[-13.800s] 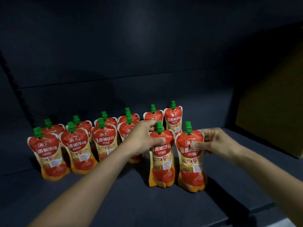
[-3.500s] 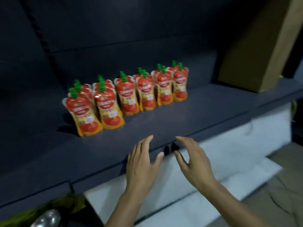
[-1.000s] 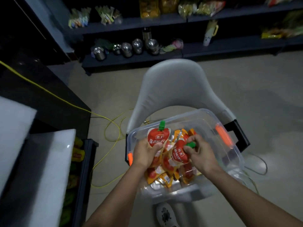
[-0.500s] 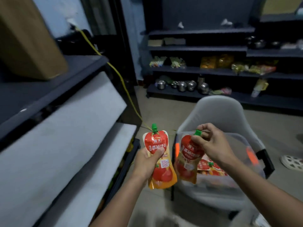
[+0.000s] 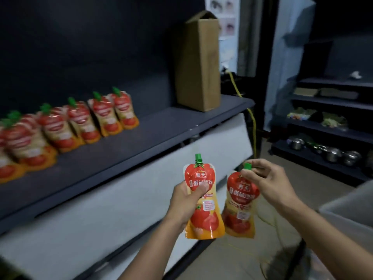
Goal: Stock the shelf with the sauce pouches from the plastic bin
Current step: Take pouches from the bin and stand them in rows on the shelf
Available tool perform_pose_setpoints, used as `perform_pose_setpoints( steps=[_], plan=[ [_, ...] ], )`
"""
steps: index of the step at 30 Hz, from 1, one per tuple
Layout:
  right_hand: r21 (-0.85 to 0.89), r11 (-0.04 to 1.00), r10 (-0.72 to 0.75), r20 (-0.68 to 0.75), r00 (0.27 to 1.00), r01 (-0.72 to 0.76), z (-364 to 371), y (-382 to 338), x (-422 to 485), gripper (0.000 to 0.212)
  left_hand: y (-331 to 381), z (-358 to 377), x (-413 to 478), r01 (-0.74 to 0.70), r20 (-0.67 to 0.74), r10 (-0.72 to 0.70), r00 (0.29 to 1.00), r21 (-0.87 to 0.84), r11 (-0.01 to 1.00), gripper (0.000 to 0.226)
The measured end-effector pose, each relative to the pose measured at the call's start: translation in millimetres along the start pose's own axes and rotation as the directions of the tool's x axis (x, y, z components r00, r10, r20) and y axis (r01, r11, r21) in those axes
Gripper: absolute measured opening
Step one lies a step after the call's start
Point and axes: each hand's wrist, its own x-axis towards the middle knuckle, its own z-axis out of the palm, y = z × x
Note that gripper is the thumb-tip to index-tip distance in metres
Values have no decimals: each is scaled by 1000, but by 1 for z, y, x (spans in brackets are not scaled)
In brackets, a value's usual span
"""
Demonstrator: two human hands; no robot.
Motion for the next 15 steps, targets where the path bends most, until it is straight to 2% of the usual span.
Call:
perform_pose_setpoints(
  steps=[2, 6, 15],
  plan=[
    [-6, 1000, -15, 76, 997, 16, 35, -11, 8, 22, 8, -35, -1, -11, -72, 11, 997, 0, 1000, 21],
    [31, 997, -69, 203, 977, 64, 111, -37, 28, 17, 25, -111, 0, -77, -210, 71, 975, -20, 997, 21],
    [133, 959, -283, 357, 890, 251, 265, -112, 78, 12, 78, -260, 40, -284, -389, 265, 882, 10, 959, 14]
  ],
)
